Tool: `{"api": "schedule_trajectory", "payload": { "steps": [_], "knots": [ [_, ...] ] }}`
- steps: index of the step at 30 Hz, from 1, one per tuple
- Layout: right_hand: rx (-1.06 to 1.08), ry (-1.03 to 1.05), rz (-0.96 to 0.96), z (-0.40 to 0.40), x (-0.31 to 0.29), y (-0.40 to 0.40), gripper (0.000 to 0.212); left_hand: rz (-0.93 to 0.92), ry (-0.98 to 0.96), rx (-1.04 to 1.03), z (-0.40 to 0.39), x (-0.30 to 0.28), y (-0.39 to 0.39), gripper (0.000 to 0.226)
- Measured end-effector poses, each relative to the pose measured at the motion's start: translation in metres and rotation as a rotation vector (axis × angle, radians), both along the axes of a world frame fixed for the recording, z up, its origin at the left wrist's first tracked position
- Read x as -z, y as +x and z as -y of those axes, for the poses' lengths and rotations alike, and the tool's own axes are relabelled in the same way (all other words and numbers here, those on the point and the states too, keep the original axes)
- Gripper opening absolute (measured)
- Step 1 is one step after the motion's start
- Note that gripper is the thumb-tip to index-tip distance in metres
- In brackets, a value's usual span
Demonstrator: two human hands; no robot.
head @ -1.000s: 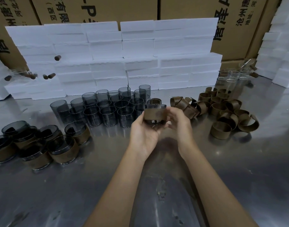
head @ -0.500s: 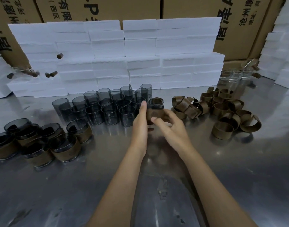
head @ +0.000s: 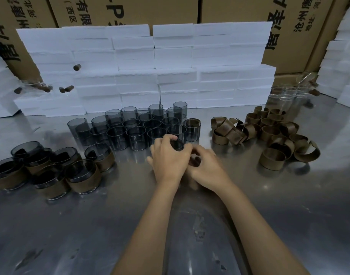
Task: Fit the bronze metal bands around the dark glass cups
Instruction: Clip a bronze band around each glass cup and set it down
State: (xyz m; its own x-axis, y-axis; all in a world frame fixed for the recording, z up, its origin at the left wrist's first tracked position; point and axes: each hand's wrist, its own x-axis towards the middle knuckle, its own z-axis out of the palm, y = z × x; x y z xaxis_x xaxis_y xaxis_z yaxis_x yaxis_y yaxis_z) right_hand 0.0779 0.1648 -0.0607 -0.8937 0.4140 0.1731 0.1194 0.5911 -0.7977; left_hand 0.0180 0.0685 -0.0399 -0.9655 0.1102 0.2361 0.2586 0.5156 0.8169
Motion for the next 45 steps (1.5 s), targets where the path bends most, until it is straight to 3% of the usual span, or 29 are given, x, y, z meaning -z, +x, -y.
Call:
{"api": "schedule_trajectory", "payload": {
  "steps": [5, 13, 18, 22, 26, 30, 32, 38, 42, 45],
  "knots": [
    [0.056, -0.047, -0.018, -0.004, 0.006, -0.005, 0.050, -0.139, -0.087, -0.270, 0.017, -0.003, -0.008, 0.024],
    [0.056, -0.062, -0.025, -0.007, 0.009, -0.006, 0.042, -0.191, -0.089, -0.527, 0.048, -0.002, -0.025, 0.033],
    [0.057, -0.068, -0.032, -0.007, 0.010, -0.006, 0.042, -0.315, -0.088, -0.487, 0.052, -0.002, -0.026, 0.046],
    [0.062, -0.054, -0.034, -0.007, 0.010, -0.007, 0.042, -0.425, -0.129, -0.281, 0.040, 0.000, -0.024, 0.044],
    [0.067, -0.038, -0.041, -0.007, 0.011, -0.008, 0.040, -0.288, -0.188, -0.108, 0.028, 0.011, -0.028, 0.040],
    [0.065, -0.041, -0.046, -0.007, 0.011, -0.009, 0.039, -0.193, -0.107, -0.096, 0.027, 0.015, -0.031, 0.023],
    [0.063, -0.048, -0.053, -0.007, 0.010, -0.010, 0.035, -0.158, -0.045, -0.100, 0.027, 0.013, -0.030, 0.024],
    [0.097, -0.321, -0.188, -0.003, -0.004, -0.006, 0.035, -0.058, 0.357, -0.097, 0.027, -0.002, -0.025, 0.035],
    [0.133, -0.470, -0.255, -0.003, -0.014, -0.002, 0.042, 0.136, 0.604, 0.104, 0.022, -0.012, -0.016, 0.051],
    [0.118, -0.577, -0.262, -0.001, -0.018, 0.001, 0.041, 0.282, 0.675, 0.290, 0.015, -0.015, -0.010, 0.056]
  ]
}}
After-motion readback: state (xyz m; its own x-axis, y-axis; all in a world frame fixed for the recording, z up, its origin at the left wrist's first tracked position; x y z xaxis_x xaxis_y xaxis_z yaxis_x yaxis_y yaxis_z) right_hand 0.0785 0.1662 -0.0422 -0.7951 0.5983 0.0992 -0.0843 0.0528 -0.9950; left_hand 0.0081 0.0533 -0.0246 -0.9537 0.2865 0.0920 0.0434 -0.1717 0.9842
